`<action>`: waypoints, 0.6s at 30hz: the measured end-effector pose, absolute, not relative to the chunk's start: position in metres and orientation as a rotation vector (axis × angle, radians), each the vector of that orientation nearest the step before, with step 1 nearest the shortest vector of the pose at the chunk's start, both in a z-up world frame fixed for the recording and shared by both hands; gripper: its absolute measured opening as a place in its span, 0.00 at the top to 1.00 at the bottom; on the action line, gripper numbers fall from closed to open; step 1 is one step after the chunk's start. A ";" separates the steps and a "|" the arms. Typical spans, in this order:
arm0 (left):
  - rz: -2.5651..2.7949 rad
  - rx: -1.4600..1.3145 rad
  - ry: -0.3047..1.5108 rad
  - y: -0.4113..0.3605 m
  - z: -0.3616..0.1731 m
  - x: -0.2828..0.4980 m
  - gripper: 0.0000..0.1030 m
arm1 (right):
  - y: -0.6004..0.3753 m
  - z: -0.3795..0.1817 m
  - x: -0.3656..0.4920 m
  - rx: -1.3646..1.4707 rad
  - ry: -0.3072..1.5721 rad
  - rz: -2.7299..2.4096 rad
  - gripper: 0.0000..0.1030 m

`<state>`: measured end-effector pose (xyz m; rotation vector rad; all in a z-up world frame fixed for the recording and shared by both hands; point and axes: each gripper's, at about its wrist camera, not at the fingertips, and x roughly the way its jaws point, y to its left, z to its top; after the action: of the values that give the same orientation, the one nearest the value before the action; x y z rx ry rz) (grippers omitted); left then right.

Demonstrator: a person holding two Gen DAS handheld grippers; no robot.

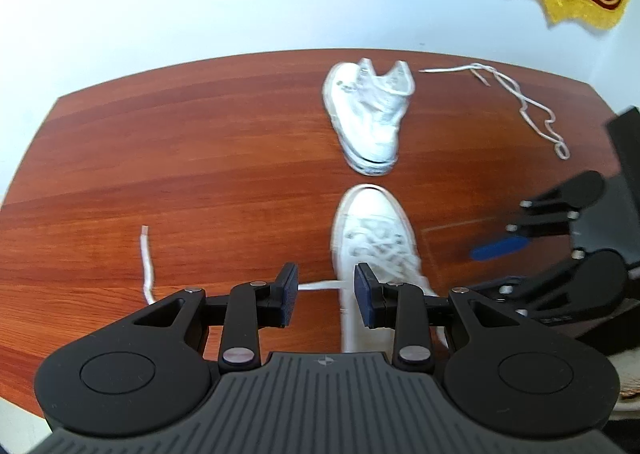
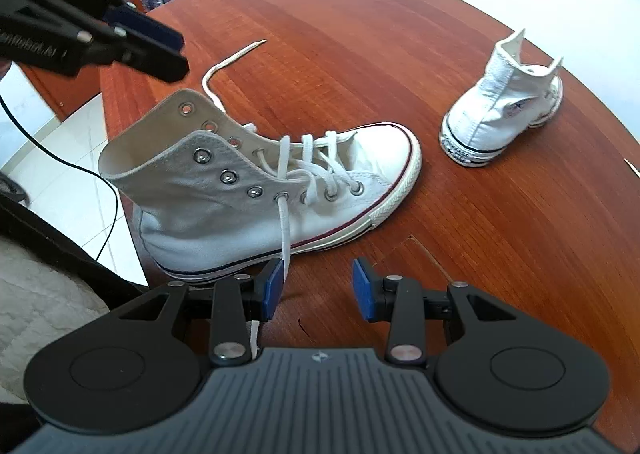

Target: Lace up shoes with both hands

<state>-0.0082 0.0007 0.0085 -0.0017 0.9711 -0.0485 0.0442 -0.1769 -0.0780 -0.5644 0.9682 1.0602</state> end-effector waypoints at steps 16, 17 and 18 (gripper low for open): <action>0.042 0.072 1.031 0.106 -0.029 0.021 0.67 | -0.155 -0.059 0.012 -0.429 1.018 0.812 0.62; 0.043 0.079 1.033 0.112 -0.031 0.022 0.67 | -0.154 -0.059 0.011 -0.423 1.019 0.801 0.62; 0.044 0.086 1.035 0.117 -0.033 0.024 0.67 | -0.152 -0.058 0.009 -0.410 1.022 0.778 0.62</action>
<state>0.0237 0.1168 -0.0327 0.0860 1.0350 0.0440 0.0089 -0.1523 -0.0581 -0.4103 1.0221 0.7775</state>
